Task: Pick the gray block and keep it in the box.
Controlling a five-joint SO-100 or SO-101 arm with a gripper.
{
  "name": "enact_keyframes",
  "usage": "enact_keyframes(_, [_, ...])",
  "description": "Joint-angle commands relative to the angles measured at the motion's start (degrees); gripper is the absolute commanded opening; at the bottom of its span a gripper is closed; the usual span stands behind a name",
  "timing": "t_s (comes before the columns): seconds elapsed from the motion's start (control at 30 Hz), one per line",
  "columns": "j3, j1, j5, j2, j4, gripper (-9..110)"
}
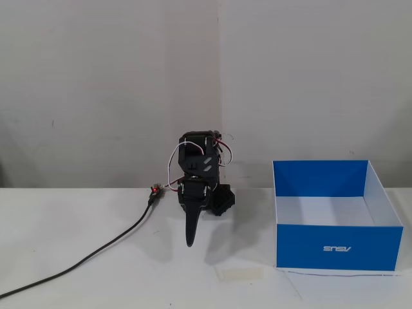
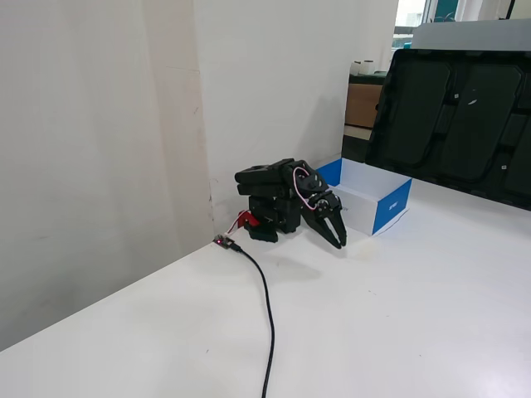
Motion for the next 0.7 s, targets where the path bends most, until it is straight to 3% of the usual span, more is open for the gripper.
enact_keyframes(0.0, [0.5,0.5,0.3,6.9,0.1,0])
enact_keyframes(0.67, [1.0,1.4,0.5,6.9,1.5,0])
